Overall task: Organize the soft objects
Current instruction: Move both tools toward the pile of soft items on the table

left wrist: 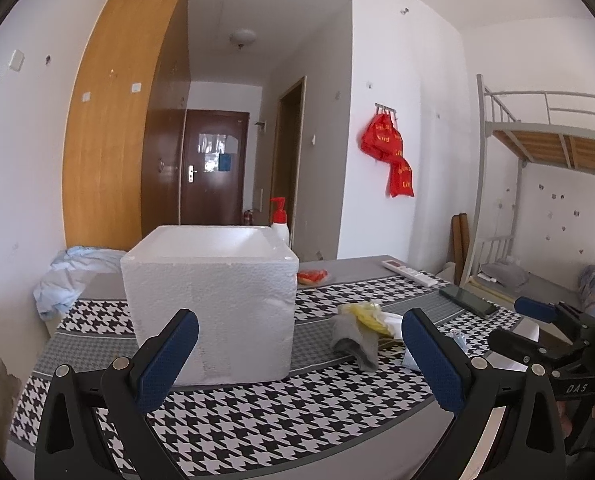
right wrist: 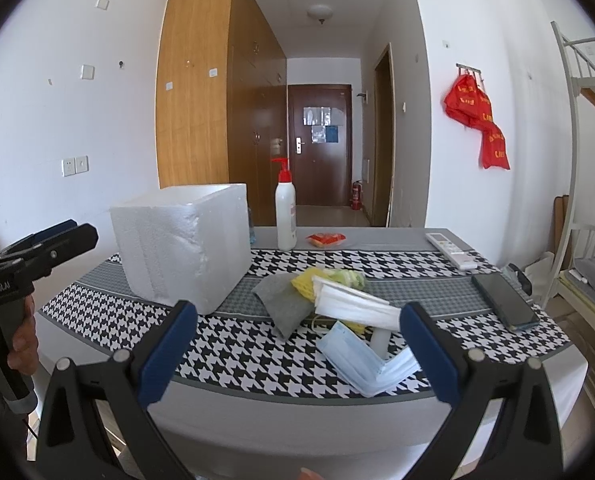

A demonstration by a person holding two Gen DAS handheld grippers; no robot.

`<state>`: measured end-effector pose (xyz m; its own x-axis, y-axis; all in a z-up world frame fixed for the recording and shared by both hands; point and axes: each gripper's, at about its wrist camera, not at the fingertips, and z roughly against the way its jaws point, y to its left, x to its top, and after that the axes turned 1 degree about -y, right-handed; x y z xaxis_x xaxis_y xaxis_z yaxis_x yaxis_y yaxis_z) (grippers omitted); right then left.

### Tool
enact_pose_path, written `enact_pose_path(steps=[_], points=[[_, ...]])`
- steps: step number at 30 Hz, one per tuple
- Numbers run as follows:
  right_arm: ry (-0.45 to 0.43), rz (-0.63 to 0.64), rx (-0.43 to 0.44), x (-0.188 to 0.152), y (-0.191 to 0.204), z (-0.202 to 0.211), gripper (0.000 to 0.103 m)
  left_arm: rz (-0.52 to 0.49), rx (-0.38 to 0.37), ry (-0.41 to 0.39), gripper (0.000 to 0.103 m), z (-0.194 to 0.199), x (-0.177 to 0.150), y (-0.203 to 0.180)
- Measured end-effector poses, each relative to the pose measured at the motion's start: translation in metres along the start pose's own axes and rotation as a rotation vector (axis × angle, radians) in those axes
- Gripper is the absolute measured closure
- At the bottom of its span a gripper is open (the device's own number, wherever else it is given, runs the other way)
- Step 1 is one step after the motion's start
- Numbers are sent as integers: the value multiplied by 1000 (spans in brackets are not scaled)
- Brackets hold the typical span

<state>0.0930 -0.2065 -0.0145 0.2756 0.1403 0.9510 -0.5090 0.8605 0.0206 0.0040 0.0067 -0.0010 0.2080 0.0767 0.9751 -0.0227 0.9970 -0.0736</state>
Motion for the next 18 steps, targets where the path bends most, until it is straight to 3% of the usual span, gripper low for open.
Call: enact_pose_path(steps=[18], points=[[12,-5,4,2,-5,-13,1,-8,-27,21,1,-12,3,-2]])
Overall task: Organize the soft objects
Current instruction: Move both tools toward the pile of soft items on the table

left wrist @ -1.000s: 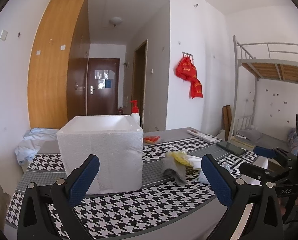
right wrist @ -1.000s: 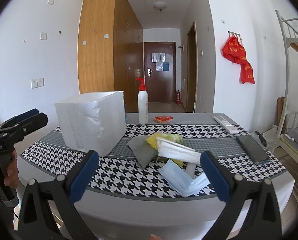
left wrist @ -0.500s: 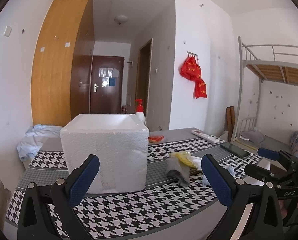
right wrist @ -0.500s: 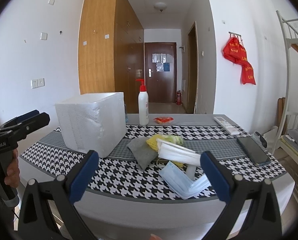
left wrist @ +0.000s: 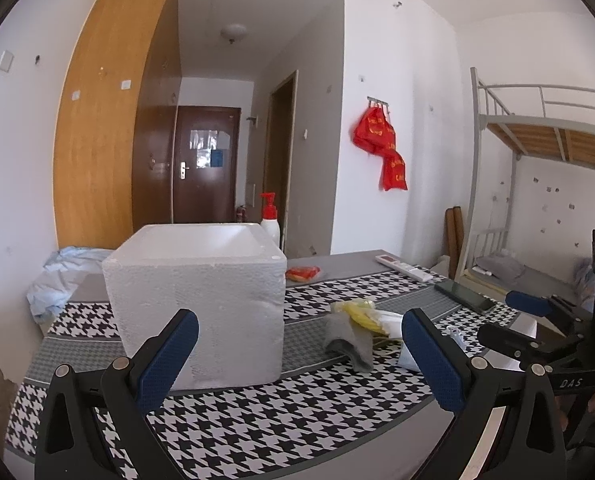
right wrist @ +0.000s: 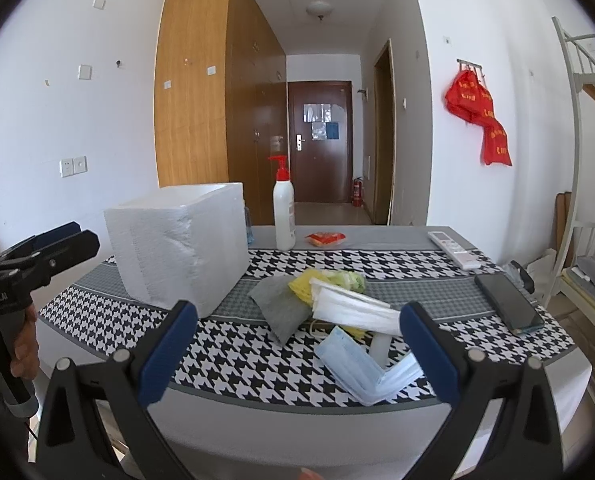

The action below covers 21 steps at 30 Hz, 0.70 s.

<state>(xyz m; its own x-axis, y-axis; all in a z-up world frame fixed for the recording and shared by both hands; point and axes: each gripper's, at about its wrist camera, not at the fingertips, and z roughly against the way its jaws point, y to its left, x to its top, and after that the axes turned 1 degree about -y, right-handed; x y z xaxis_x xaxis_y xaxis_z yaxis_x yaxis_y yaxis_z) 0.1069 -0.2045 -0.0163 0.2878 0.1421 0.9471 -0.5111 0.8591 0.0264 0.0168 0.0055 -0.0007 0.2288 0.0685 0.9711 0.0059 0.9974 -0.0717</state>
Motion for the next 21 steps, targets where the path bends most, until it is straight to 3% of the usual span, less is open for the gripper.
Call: enact_pose_path(steps=[21], points=[[52,-25,-29,3,-25,-28,1,-23,-42,90,1,-43,6,-13]])
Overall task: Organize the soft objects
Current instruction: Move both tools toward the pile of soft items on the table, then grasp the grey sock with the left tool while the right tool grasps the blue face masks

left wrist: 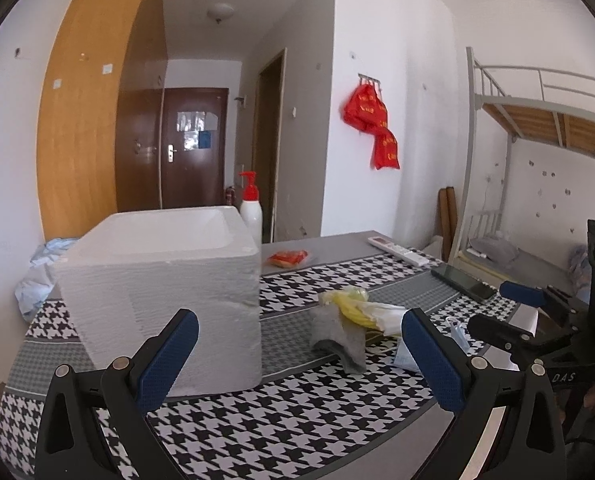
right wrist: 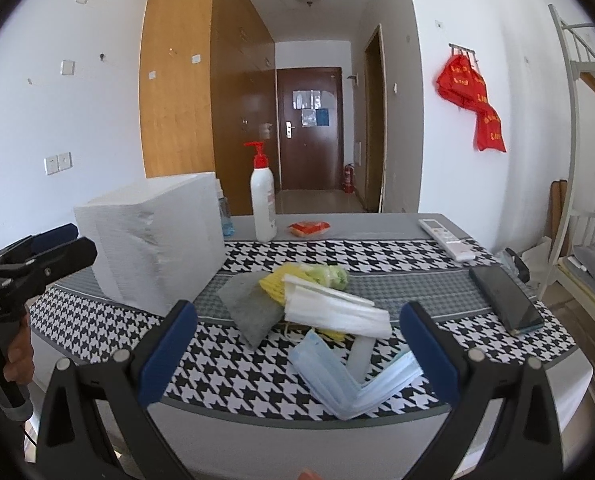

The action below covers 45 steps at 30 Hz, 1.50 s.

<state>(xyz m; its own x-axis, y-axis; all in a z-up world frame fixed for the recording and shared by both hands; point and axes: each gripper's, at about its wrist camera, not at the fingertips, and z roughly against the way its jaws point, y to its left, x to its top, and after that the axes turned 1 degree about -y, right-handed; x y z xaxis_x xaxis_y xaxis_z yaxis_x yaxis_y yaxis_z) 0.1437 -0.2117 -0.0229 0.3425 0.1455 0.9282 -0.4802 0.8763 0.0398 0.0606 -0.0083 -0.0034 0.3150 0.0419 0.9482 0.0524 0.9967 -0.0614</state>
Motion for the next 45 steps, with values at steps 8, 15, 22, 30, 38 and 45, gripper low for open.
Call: enact_pose_path(steps=[8,15,22,30,38,45], points=[[41,-17,-14,-4,-12,-13,1,-13,-23,52,1,-22,3,-7],[70,-36,-37,-8,-25,-17,1,-34,-56,90,1,-42,3,-18],[112,-61,-52,-15,-35,-26,1,-54,-75,146,1,-63,-4,-29],[137,-94,-78,-23,-52,-31,1,-69,-87,195,1,-85,-9,-36],[153,-113,-87,-30,-64,-37,1,-76,-72,252,3,-109,-14,-40],[171,-123,-87,-35,-71,-44,1,-71,-59,317,10,-131,-19,-40]])
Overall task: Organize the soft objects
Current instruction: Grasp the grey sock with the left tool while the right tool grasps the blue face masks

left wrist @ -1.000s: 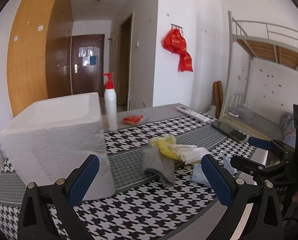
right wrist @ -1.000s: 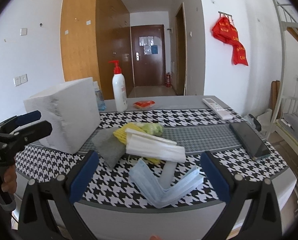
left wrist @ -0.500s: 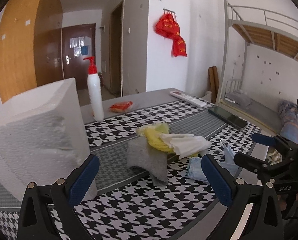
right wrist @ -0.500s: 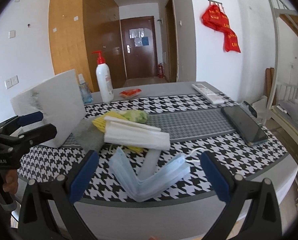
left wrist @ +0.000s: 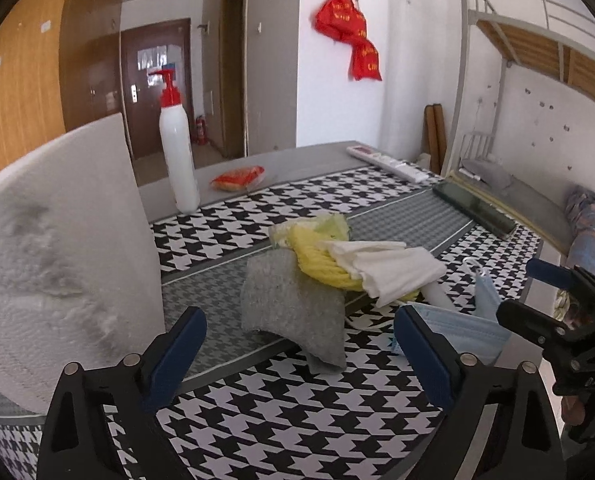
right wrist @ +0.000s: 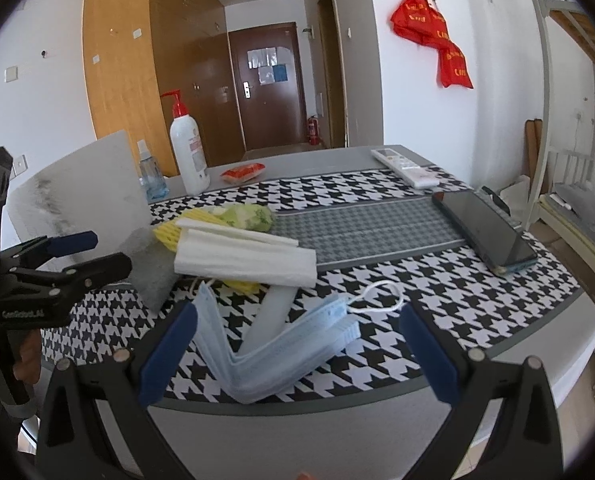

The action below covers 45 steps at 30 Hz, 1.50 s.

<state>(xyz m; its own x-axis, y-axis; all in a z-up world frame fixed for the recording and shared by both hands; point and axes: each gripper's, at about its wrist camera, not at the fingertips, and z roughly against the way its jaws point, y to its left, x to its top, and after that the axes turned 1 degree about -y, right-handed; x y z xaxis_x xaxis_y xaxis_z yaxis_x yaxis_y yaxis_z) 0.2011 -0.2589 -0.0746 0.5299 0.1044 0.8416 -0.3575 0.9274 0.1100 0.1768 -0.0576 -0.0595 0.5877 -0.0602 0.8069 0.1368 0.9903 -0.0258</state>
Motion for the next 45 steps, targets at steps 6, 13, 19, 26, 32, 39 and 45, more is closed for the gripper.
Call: enact_pose_path(steps=[6,13,19,26,32,39,45], points=[[8,2,1,-1,-3,-4,1,14,17,48,15,-16,1,3],[34,-10,0,-3,-7,-14,1,4,18,50,18,-24,5,2],[52,1,10,-4,-3,-22,1,24,-11,82,33,-36,5,5],[79,11,23,-6,3,-26,5,30,-34,98,58,-40,3,8],[115,14,33,-10,7,-31,18,48,-69,102,69,-41,4,11],[142,22,28,-18,12,-27,35,50,-100,84,77,-38,4,10],[159,33,41,-24,18,-16,55,63,-105,70,81,-36,4,12]])
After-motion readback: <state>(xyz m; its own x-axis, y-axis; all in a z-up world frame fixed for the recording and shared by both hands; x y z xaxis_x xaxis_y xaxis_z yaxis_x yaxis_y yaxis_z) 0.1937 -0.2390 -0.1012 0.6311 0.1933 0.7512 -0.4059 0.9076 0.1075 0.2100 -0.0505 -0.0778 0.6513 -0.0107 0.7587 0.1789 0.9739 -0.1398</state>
